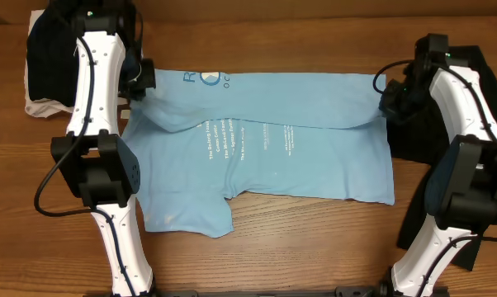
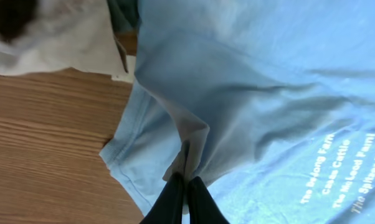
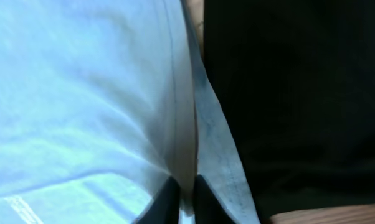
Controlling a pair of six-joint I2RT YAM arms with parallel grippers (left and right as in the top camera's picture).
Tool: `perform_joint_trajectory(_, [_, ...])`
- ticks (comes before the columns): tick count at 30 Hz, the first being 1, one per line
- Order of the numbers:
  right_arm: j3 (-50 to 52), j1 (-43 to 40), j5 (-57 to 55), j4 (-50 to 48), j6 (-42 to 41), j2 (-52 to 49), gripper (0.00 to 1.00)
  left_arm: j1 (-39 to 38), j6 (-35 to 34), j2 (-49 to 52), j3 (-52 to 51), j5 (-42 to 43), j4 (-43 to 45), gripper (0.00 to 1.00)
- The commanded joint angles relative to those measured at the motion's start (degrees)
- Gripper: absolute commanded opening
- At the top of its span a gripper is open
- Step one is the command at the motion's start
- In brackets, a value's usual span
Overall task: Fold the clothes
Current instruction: 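Lay the stretched T-shirt flat on the table with both grippers, then release the T-shirt and pull both grippers back toward the front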
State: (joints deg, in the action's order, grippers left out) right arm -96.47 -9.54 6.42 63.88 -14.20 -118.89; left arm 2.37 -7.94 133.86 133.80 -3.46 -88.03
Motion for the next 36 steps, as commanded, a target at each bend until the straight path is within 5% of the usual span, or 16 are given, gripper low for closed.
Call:
perform_joint_trajectory(1, [0.61, -0.44, -1.49, -0.22, 0.72, -0.28, 0.33, 0.33, -0.57, -0.28, -1.99, -0.09, 0.44, 0.2])
perform_joint_trajectory(2, [0.61, -0.44, -1.6, -0.09, 0.74, -0.28, 0.4, 0.33, -0.17, -0.28, -2.23, -0.07, 0.44, 0.33])
perform_joint_trajectory(4, [0.61, -0.44, -1.86, 0.07, 0.72, -0.28, 0.47, 0.28, 0.68, -0.28, -2.34, 0.11, 0.22, 0.41])
perform_joint_trajectory(7, [-0.24, -0.44, -1.25, 0.37, 0.7, -0.15, 0.54, 0.33, 0.63, -0.57, -1.11, 0.09, 0.02, 0.76])
perform_joint_trajectory(11, [-3.93, -0.72, 1.29, 2.73, 0.68, 2.23, 0.57, 0.83, 0.39, -0.7, 5.6, 0.07, -3.04, 1.0])
perform_joint_trajectory(17, [-10.23, -0.74, 1.6, 7.69, -0.87, 13.44, 0.6, 1.03, -0.22, -2.49, 21.81, 1.79, -8.79, 1.0])
perform_joint_trajectory(24, [-10.36, -0.39, 1.11, 14.58, -5.53, 34.23, 0.6, -0.35, -1.49, -18.14, 23.63, 4.81, -8.79, 1.0])
perform_joint_trajectory(30, [-6.84, -0.09, 0.35, 20.39, -7.72, 44.0, 0.6, -1.36, -1.6, -28.22, 16.83, 5.86, -8.79, 1.0])
perform_joint_trajectory(36, [7.89, -0.09, 0.96, 17.53, -8.79, 53.35, 0.6, -2.03, -4.42, -35.3, 2.01, 5.84, -8.79, 1.0])
